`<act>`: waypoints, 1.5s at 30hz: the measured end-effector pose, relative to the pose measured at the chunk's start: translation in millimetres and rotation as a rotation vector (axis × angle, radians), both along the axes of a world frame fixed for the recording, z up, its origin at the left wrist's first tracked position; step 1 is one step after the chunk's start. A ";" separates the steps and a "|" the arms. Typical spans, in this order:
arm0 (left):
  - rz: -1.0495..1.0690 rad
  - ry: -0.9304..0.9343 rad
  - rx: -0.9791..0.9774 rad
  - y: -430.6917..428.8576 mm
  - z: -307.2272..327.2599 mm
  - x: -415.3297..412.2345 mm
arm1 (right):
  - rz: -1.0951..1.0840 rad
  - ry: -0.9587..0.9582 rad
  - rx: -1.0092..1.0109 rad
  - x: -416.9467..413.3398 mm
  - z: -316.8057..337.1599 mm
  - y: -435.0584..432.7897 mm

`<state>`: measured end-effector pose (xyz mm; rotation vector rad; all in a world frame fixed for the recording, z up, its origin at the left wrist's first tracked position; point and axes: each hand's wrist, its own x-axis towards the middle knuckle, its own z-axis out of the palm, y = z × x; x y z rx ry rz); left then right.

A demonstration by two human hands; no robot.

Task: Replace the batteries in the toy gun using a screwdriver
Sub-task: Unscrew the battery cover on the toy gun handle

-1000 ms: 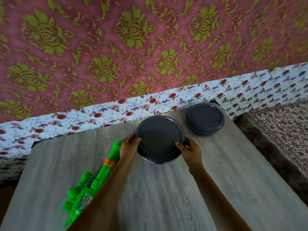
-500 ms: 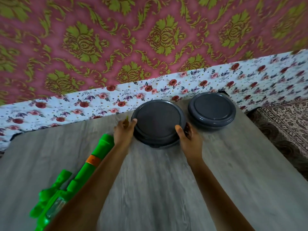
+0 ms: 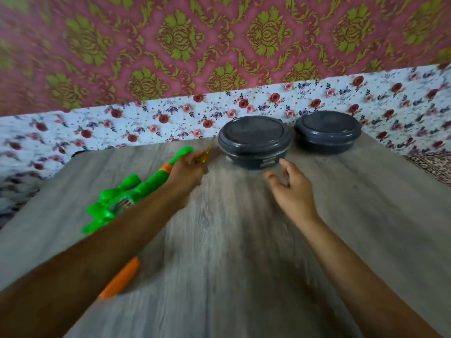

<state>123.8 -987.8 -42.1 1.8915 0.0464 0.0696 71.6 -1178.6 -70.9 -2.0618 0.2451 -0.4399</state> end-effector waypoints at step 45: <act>0.414 -0.027 -0.536 146.7 -51.1 -134.4 | 0.580 0.123 -0.289 -78.3 -18.5 199.1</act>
